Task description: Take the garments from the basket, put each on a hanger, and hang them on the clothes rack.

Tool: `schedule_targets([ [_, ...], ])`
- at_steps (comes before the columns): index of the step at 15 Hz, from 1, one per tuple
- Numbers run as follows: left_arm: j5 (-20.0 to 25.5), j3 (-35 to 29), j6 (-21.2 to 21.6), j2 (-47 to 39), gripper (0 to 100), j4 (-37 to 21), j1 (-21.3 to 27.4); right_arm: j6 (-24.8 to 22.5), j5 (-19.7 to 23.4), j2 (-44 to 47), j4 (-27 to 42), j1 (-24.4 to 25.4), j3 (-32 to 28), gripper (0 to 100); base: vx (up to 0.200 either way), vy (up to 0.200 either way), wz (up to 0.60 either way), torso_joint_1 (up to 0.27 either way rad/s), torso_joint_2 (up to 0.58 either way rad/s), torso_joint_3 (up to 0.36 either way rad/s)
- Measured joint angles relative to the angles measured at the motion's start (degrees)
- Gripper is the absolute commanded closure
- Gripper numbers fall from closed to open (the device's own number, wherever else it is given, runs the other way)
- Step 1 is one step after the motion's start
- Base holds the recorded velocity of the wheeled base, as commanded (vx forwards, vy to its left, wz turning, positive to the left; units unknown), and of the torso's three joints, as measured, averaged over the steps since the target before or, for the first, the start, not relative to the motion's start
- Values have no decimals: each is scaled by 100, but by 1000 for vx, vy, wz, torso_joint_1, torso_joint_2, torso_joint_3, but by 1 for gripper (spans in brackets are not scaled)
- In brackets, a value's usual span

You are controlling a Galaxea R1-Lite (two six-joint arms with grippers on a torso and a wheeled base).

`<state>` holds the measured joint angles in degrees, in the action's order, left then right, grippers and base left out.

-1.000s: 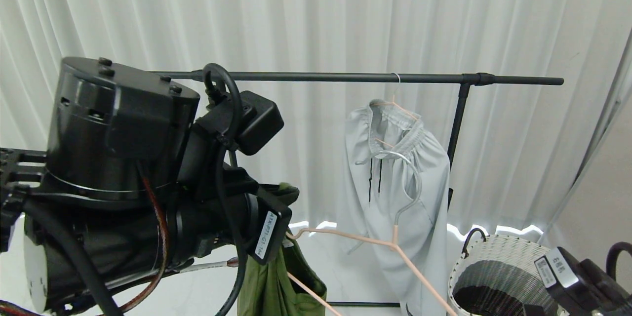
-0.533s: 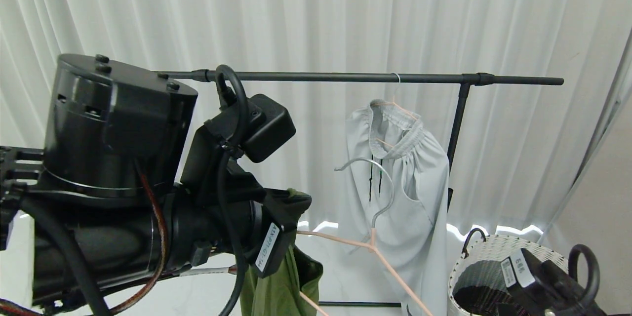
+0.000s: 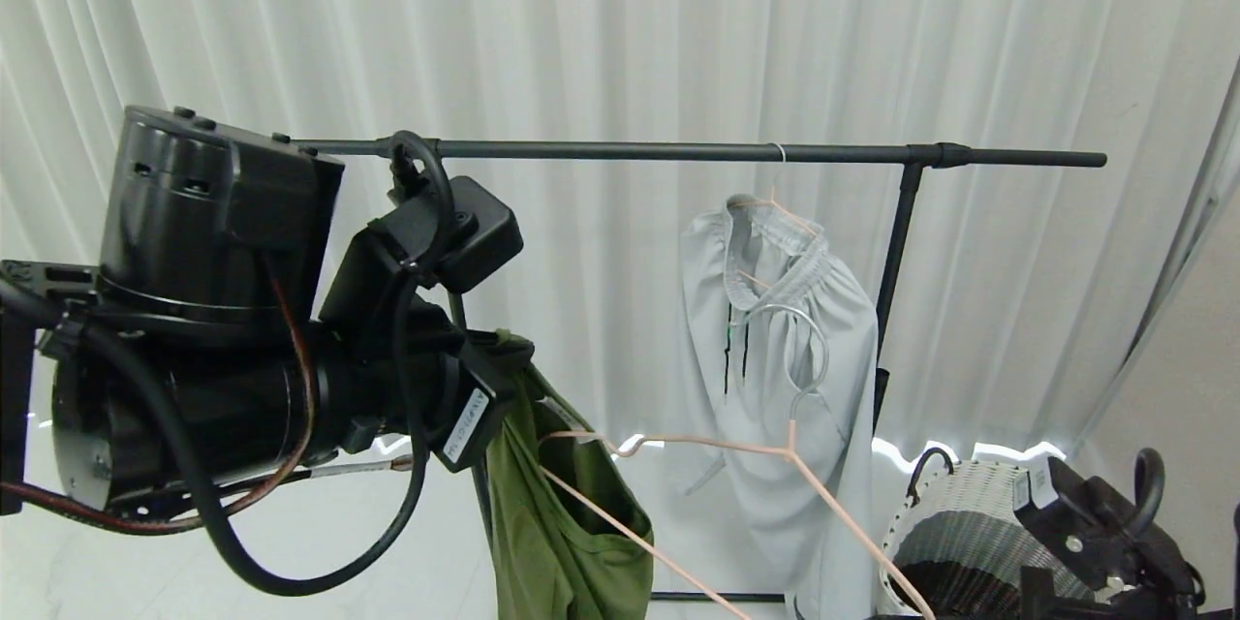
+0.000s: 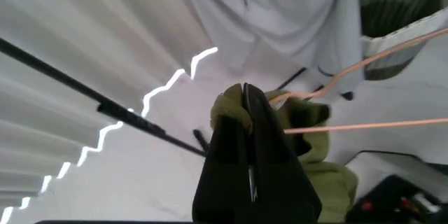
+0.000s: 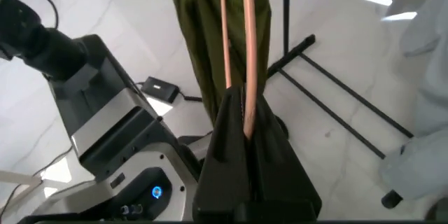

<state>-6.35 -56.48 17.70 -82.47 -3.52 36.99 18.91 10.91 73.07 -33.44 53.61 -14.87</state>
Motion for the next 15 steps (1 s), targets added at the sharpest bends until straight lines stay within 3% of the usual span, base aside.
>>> schedule_targets([
  [2, 48, 12, 93, -184, 100, 606, -68, 0, 360, -271, 312, 2, -4, 100, 0, 0, 0, 0, 0, 0],
  [4, 378, 22, 162, -424, 100, 1085, -77, 0, 428, -457, 363, 68, -11, 100, 0, 0, 0, 0, 0, 0],
  [7, 1343, 202, 578, -664, 100, 1192, -79, 6, 422, -647, 534, 140, 18, 100, 0, 0, 0, 0, 0, 0],
  [10, 2150, 433, 670, -744, 100, 1186, -262, 6, 424, -968, 1029, 148, -4, 100, 0, 0, 0, 0, 0, 0],
  [15, 2753, 668, 663, -800, 100, 1186, -151, 24, 463, -1613, 1231, 148, 145, 100, 0, 0, 0, 0, 0, 0],
])
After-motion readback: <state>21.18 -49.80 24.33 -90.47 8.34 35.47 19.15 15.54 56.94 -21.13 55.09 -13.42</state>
